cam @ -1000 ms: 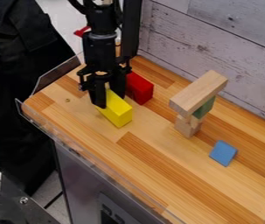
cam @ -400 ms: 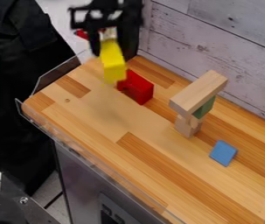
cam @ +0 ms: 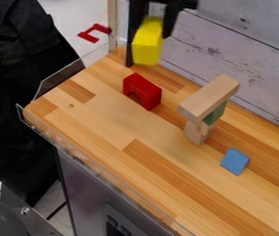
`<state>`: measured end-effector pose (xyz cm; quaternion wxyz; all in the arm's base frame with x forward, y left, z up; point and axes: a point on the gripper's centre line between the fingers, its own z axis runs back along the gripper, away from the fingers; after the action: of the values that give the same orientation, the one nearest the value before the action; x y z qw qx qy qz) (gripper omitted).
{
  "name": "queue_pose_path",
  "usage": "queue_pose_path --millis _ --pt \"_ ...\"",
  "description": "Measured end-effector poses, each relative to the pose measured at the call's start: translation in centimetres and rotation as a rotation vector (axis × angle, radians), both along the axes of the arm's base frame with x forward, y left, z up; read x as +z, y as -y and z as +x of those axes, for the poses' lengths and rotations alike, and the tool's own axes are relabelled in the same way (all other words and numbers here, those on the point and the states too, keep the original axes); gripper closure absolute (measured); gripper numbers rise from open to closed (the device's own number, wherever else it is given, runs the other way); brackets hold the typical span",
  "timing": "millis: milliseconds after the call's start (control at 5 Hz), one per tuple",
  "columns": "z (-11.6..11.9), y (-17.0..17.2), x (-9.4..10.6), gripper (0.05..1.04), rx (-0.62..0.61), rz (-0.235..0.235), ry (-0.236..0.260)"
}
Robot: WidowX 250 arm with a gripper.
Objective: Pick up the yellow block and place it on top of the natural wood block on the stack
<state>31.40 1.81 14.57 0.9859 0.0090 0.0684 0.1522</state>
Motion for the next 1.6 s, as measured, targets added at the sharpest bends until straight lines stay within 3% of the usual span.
queue_pose_path --millis 200,400,600,800,1200,1600 --pt "-0.1 2.3 0.3 0.532 -0.256 -0.016 0.03" --pt "-0.7 3.6 1.0 0.532 -0.42 -0.037 0.054" --pt "-0.9 4.4 1.0 0.532 -0.493 0.0 0.035" --pt "-0.9 5.8 -0.1 0.532 -0.557 0.003 -0.016" --pt "0.9 7.8 -2.0 0.532 -0.662 0.016 -0.064" --pt "1.2 7.9 -2.3 0.532 -0.67 0.016 -0.07"
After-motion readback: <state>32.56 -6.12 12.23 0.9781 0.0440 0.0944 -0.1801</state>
